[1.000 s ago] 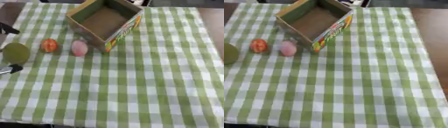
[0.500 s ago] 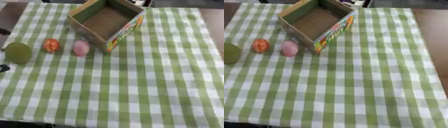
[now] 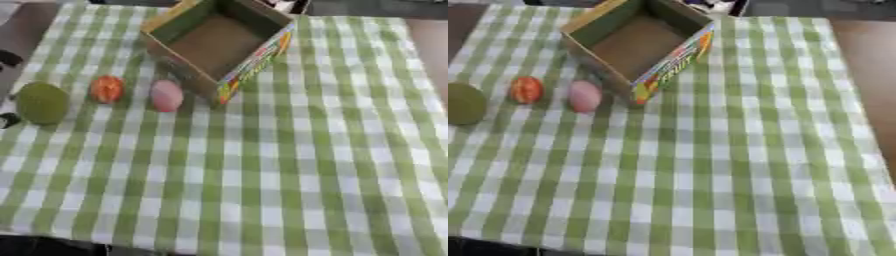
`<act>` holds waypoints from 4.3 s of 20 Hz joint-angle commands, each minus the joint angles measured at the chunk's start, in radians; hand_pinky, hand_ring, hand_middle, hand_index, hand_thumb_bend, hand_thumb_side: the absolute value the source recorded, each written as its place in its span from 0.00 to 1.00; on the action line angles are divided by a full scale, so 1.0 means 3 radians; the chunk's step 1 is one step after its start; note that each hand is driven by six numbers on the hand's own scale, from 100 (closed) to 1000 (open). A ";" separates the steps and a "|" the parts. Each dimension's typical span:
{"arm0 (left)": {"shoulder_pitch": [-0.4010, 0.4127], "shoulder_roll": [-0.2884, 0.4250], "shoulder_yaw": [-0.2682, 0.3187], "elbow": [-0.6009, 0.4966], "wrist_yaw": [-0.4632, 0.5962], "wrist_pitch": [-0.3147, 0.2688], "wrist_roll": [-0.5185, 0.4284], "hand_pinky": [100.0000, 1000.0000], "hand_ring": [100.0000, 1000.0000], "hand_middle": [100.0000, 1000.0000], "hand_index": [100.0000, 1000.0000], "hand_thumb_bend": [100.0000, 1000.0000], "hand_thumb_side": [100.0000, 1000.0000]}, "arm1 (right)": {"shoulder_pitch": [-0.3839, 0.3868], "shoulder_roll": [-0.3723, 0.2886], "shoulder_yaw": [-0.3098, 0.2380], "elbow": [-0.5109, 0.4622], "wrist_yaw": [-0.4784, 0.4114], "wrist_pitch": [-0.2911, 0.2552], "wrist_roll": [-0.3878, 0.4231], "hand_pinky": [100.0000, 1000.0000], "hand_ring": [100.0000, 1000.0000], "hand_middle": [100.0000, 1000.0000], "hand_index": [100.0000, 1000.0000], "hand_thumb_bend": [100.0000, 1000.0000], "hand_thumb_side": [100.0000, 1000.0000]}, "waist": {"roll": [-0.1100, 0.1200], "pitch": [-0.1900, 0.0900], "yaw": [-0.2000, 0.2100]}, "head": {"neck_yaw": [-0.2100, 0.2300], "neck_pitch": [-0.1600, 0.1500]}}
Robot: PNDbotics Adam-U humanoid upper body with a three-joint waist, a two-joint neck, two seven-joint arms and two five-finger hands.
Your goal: Pick up objects on the table and place them in the box.
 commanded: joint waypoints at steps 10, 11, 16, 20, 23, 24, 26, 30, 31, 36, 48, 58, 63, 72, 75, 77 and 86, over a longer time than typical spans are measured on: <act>-0.0293 -0.0114 -0.0078 0.0523 -0.0227 -0.0123 0.0044 0.90 0.84 0.82 0.92 0.46 0.04 | -0.0044 -0.0076 -0.0015 -0.0053 -0.0017 -0.0001 0.0014 0.73 0.75 0.51 0.82 0.00 0.48 | 0.0000 -0.0013 -0.0032 | -0.0093 -0.0041; -0.0312 -0.0130 -0.0083 0.0562 -0.0249 -0.0130 0.0048 0.90 0.84 0.82 0.92 0.46 0.04 | -0.0045 -0.0075 -0.0016 -0.0053 -0.0018 -0.0001 0.0014 0.73 0.75 0.51 0.82 0.00 0.48 | -0.0001 -0.0009 -0.0035 | -0.0092 -0.0046; -0.0391 -0.0203 -0.0102 0.0716 -0.0342 -0.0167 0.0054 0.90 0.84 0.82 0.92 0.45 0.03 | -0.0046 -0.0069 -0.0019 -0.0053 -0.0019 0.0002 0.0009 0.73 0.76 0.51 0.82 0.00 0.48 | -0.0001 0.0012 -0.0050 | -0.0080 -0.0058; -0.0458 -0.0271 -0.0116 0.0838 -0.0426 -0.0181 0.0052 0.90 0.84 0.82 0.92 0.45 0.02 | -0.0049 -0.0060 -0.0020 -0.0053 -0.0021 0.0005 0.0005 0.73 0.76 0.51 0.82 0.00 0.48 | -0.0002 0.0023 -0.0063 | -0.0066 -0.0073; -0.0520 -0.0324 -0.0131 0.0934 -0.0527 -0.0205 0.0063 0.91 0.84 0.82 0.92 0.45 0.00 | -0.0048 -0.0056 -0.0021 -0.0053 -0.0021 0.0005 0.0002 0.73 0.76 0.51 0.82 0.00 0.47 | -0.0004 0.0027 -0.0068 | -0.0043 -0.0080; -0.0538 -0.0342 -0.0140 0.0966 -0.0561 -0.0218 0.0058 0.91 0.84 0.82 0.92 0.45 0.00 | -0.0047 -0.0054 -0.0021 -0.0053 -0.0022 0.0006 0.0002 0.73 0.76 0.51 0.82 0.00 0.47 | -0.0004 0.0027 -0.0068 | -0.0034 -0.0082; -0.0572 -0.0371 -0.0157 0.1030 -0.0634 -0.0245 0.0041 0.91 0.85 0.82 0.91 0.47 0.00 | -0.0045 -0.0051 -0.0022 -0.0053 -0.0023 0.0007 0.0002 0.73 0.76 0.51 0.82 0.00 0.47 | -0.0004 0.0028 -0.0068 | -0.0020 -0.0083; -0.0637 -0.0421 -0.0173 0.1173 -0.0792 -0.0276 0.0024 0.91 0.85 0.82 0.91 0.50 0.00 | -0.0043 -0.0046 -0.0024 -0.0053 -0.0027 0.0006 0.0001 0.73 0.76 0.51 0.82 0.00 0.47 | -0.0005 0.0026 -0.0069 | 0.0010 -0.0089; -0.0653 -0.0437 -0.0171 0.1207 -0.0838 -0.0283 0.0029 0.91 0.85 0.82 0.91 0.51 0.00 | -0.0042 -0.0045 -0.0025 -0.0053 -0.0028 0.0006 0.0000 0.73 0.76 0.51 0.82 0.00 0.47 | -0.0006 0.0025 -0.0069 | 0.0021 -0.0092; -0.0729 -0.0531 -0.0172 0.1341 -0.1057 -0.0352 0.0051 0.89 0.83 0.79 0.90 0.43 0.00 | -0.0035 -0.0034 -0.0029 -0.0053 -0.0033 0.0006 -0.0005 0.73 0.77 0.51 0.82 0.00 0.47 | -0.0010 0.0022 -0.0067 | 0.0053 -0.0100; -0.0810 -0.0630 -0.0145 0.1314 -0.1152 -0.0295 0.0465 0.60 0.57 0.53 0.70 0.00 0.00 | -0.0001 -0.0017 -0.0046 -0.0053 -0.0035 0.0012 -0.0032 0.73 0.77 0.50 0.82 0.00 0.47 | -0.0012 0.0015 -0.0073 | 0.0068 -0.0099; -0.0675 -0.0461 -0.0181 0.0715 -0.1123 -0.0282 0.0701 0.56 0.55 0.52 0.68 0.00 0.00 | 0.0017 -0.0024 -0.0053 -0.0053 -0.0032 0.0019 -0.0051 0.73 0.77 0.50 0.82 0.00 0.47 | 0.0007 0.0001 -0.0076 | 0.0030 -0.0084; -0.0825 -0.0461 -0.0133 0.0391 -0.1110 -0.0141 0.0649 0.54 0.51 0.51 0.67 0.00 0.00 | 0.0013 -0.0038 -0.0049 -0.0053 -0.0032 0.0019 -0.0059 0.73 0.77 0.51 0.82 0.00 0.47 | 0.0021 -0.0017 -0.0067 | 0.0008 -0.0076; -0.1526 -0.1027 -0.0152 0.0259 -0.1318 -0.0194 0.0575 0.51 0.48 0.48 0.64 0.00 0.00 | -0.0068 -0.0045 0.0005 -0.0053 -0.0070 0.0007 -0.0002 0.73 0.76 0.51 0.82 0.00 0.47 | 0.0060 -0.0024 -0.0113 | 0.0051 -0.0059; -0.1726 -0.1255 -0.0148 0.0367 -0.1434 -0.0243 0.0599 0.50 0.47 0.47 0.63 0.00 0.00 | -0.0114 -0.0039 0.0013 -0.0053 -0.0084 -0.0006 0.0013 0.73 0.76 0.51 0.82 0.00 0.47 | 0.0054 0.0015 -0.0144 | 0.0102 -0.0089; -0.1850 -0.1388 -0.0140 0.0467 -0.1510 -0.0286 0.0636 0.51 0.48 0.47 0.63 0.00 0.00 | -0.0150 -0.0031 0.0021 -0.0053 -0.0093 -0.0016 0.0028 0.73 0.76 0.51 0.82 0.00 0.47 | 0.0044 0.0049 -0.0176 | 0.0147 -0.0118; -0.2292 -0.1819 -0.0065 0.1010 -0.1934 -0.0595 0.0939 0.54 0.49 0.48 0.62 0.00 0.00 | -0.0327 0.0034 0.0053 -0.0053 -0.0146 -0.0040 0.0083 0.73 0.76 0.51 0.82 0.00 0.47 | 0.0042 0.0184 -0.0424 | 0.0400 -0.0292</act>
